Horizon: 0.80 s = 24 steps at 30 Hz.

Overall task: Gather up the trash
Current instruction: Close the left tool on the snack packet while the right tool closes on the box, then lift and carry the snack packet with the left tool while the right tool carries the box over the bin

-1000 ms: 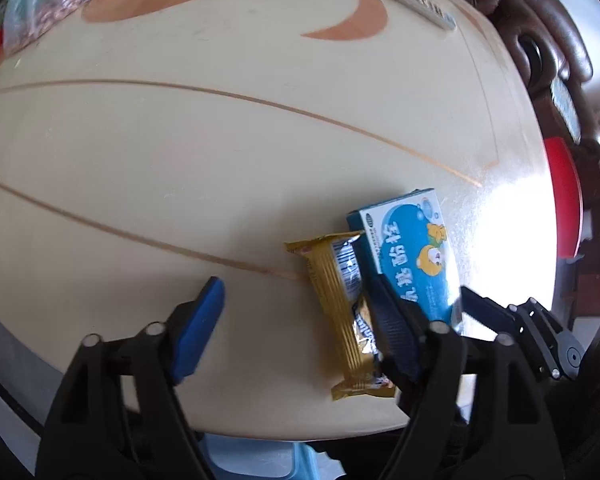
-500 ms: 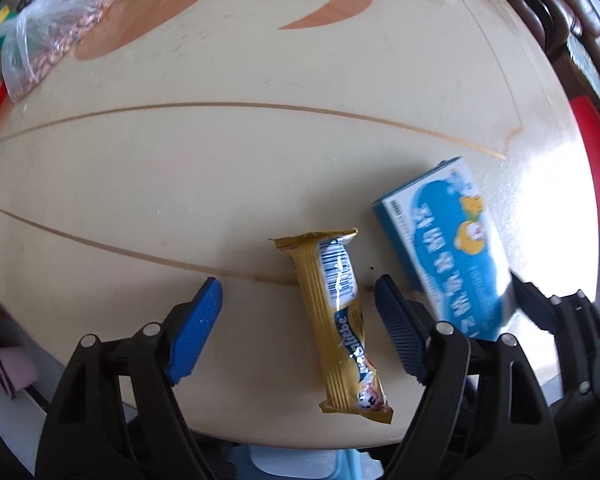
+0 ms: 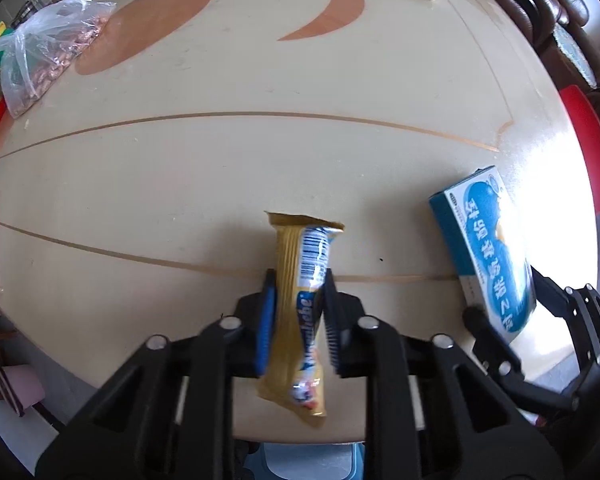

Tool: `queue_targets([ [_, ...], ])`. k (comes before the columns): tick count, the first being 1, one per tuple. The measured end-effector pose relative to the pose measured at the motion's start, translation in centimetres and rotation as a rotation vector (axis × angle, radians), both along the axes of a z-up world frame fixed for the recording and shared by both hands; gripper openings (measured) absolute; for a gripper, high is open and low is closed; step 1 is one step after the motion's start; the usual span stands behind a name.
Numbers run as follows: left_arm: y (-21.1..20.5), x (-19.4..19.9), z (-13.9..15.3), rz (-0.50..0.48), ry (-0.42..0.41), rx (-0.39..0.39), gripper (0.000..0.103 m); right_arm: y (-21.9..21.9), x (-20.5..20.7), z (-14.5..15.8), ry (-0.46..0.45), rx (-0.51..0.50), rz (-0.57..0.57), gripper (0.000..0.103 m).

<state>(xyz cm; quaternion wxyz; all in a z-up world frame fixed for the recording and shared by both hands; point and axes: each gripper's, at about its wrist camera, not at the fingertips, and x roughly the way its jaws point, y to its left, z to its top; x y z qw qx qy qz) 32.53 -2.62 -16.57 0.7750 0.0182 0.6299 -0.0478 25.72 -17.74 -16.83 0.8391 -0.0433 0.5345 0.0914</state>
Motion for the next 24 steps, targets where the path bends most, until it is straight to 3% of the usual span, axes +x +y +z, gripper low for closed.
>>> queue_targets([
  [8, 0.6, -0.7, -0.1, -0.049, -0.034, -0.042, 0.017, -1.4, -0.2, 0.5, -0.03, 0.02, -0.059, 0.06],
  [13, 1.7, -2.4, 1.2, -0.075, -0.104, -0.052, 0.017, -1.6, -0.9, 2.0, -0.078, 0.029, -0.075, 0.06],
  [24, 2.8, -8.1, 8.3, -0.135, -0.352, -0.054, 0.017, -0.2, -5.3, 8.0, -0.24, 0.004, -0.05, 0.06],
])
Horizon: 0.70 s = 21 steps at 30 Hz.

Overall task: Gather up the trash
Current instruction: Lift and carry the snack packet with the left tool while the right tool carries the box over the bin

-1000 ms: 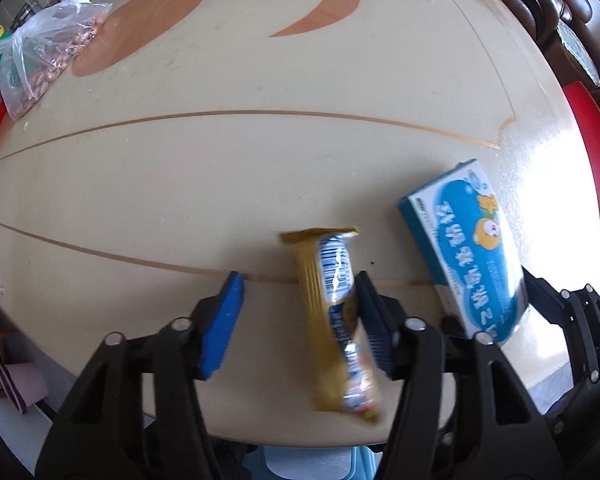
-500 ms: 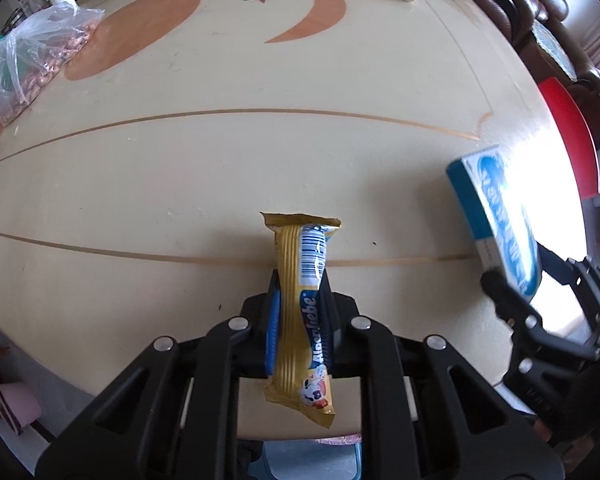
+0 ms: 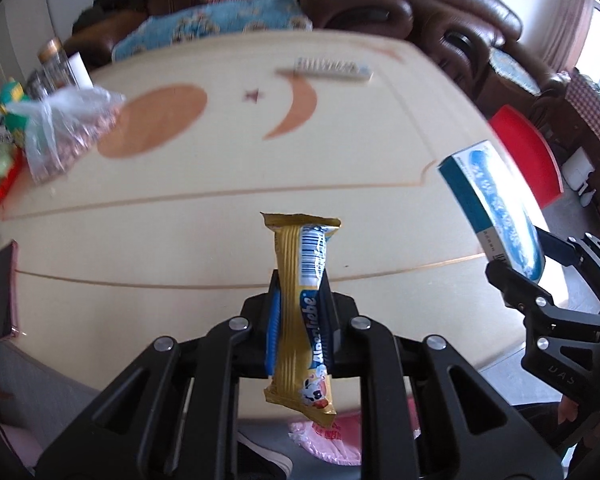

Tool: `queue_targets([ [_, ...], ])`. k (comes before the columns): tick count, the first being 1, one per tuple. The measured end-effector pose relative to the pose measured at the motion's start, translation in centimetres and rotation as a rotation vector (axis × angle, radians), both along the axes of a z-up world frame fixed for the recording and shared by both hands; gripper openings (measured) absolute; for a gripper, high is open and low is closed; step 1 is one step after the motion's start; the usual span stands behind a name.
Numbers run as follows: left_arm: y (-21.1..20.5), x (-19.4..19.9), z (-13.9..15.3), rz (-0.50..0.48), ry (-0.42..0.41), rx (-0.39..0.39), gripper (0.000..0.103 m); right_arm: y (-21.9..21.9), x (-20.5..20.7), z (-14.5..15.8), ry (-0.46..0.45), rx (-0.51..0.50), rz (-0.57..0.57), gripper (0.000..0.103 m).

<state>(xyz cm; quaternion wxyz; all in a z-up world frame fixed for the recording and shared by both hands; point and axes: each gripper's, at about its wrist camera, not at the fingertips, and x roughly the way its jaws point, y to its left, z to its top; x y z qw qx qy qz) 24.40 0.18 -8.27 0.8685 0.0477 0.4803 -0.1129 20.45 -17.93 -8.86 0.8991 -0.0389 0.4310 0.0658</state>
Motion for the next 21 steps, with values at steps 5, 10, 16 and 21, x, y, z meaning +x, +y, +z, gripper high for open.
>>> queue_targets([
  [5, 0.0, -3.5, 2.8, -0.028, -0.074, -0.015, 0.017, 0.6, -3.3, 2.7, -0.045, 0.02, 0.012, 0.06],
  [10, -0.2, -7.0, 4.6, -0.062, -0.132, -0.02, 0.017, 1.2, -6.6, 4.5, -0.077, 0.008, 0.016, 0.06],
  [16, -0.5, -10.4, 5.0, -0.097, -0.159, -0.02, 0.017, 1.7, -10.4, 5.8, -0.107, -0.015, 0.015, 0.06],
  [21, -0.9, -12.3, 4.4, -0.117, -0.149, -0.023, 0.017, 2.0, -12.5, 5.6, -0.092, -0.008, 0.012, 0.06],
])
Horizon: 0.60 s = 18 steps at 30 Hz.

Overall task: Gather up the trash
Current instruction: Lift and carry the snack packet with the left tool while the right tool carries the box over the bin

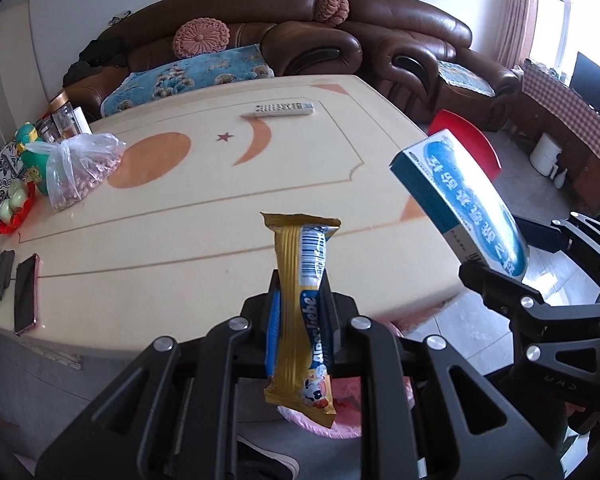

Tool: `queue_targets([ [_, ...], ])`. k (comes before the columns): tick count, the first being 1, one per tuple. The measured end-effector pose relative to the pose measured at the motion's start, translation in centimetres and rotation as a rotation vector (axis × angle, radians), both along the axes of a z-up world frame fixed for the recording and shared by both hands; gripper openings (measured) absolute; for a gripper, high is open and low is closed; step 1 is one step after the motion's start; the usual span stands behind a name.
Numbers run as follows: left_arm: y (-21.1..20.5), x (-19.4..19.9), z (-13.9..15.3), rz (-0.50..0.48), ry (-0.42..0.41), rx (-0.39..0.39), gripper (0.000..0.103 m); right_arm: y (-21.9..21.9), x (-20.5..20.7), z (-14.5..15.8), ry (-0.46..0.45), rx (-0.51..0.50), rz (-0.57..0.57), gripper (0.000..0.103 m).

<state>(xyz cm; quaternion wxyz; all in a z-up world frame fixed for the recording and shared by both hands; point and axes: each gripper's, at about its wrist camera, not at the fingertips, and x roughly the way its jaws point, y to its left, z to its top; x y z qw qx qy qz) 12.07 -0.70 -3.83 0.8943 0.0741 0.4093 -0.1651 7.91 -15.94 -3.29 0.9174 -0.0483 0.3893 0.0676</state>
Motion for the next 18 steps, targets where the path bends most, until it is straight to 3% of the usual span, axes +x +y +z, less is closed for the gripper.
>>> queue_targets([
  [18, -0.8, -4.6, -6.6, -0.065, 0.1, 0.003, 0.017, -0.2, -4.9, -6.0, 0.111, 0.004, -0.041, 0.06],
])
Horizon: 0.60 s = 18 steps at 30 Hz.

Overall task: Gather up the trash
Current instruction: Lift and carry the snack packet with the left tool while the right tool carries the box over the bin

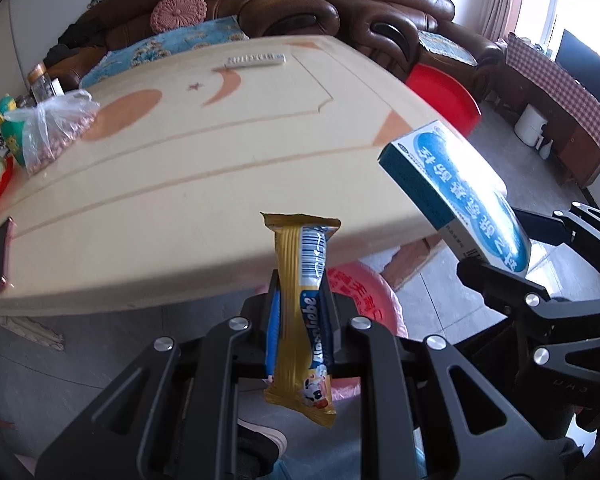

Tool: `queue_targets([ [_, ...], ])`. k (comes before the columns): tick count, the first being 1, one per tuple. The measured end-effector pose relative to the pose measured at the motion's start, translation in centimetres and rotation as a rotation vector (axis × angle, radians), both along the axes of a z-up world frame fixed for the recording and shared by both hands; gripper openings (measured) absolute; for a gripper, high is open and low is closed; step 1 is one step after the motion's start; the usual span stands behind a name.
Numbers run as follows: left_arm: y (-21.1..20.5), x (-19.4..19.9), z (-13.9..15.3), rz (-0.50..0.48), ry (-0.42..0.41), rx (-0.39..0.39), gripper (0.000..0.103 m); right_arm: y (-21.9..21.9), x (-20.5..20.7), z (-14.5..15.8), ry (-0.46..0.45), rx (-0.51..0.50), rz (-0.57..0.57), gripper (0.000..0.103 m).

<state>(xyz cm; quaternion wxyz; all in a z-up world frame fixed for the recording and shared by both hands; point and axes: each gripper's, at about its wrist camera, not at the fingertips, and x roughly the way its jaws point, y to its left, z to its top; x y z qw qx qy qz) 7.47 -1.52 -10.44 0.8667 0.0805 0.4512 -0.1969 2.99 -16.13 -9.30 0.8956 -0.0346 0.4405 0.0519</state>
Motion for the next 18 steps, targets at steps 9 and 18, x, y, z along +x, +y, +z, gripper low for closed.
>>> queue_targets([
  [9, 0.0, 0.0, -4.8, -0.003, 0.092, 0.002, 0.017, 0.3, -0.8, -5.4, 0.09, 0.011, -0.012, 0.06],
  [18, 0.2, 0.7, -9.4, 0.0, 0.2, -0.031, 0.017, 0.3, -0.3, -11.5, 0.218, 0.043, -0.012, 0.06],
])
